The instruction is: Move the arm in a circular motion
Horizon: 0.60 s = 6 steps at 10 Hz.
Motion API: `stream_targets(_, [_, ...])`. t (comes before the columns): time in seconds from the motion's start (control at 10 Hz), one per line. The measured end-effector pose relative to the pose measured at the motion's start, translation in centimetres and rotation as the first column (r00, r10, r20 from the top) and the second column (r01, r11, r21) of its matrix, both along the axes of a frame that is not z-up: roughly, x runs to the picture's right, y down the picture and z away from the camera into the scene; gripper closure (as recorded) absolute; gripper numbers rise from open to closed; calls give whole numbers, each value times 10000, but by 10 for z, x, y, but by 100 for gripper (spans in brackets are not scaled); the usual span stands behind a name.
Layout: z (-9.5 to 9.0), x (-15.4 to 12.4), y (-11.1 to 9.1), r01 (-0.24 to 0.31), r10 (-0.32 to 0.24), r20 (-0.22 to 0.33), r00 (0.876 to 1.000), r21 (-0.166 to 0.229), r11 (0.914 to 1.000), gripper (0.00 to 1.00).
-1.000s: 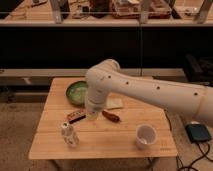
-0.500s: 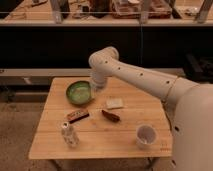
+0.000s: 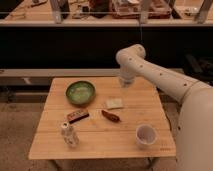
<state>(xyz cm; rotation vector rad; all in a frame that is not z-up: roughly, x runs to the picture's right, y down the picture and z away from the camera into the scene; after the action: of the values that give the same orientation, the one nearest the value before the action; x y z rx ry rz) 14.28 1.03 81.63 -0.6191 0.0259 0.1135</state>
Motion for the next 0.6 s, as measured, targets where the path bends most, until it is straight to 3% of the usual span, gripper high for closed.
stream_targets(0.1, [-12,42,10,-329,324,-646,9974,-74,9994,100])
stream_targets(0.3, [-38,84,36,-590,552,-1293,9901,-258,9979,100])
stream_targets(0.4, [-55,94,53,-587,524,-1477,9876,-387,9975,100])
stream_targets(0.6, [-97,84,89,-458,392,-1329,9904,-469,9979,100])
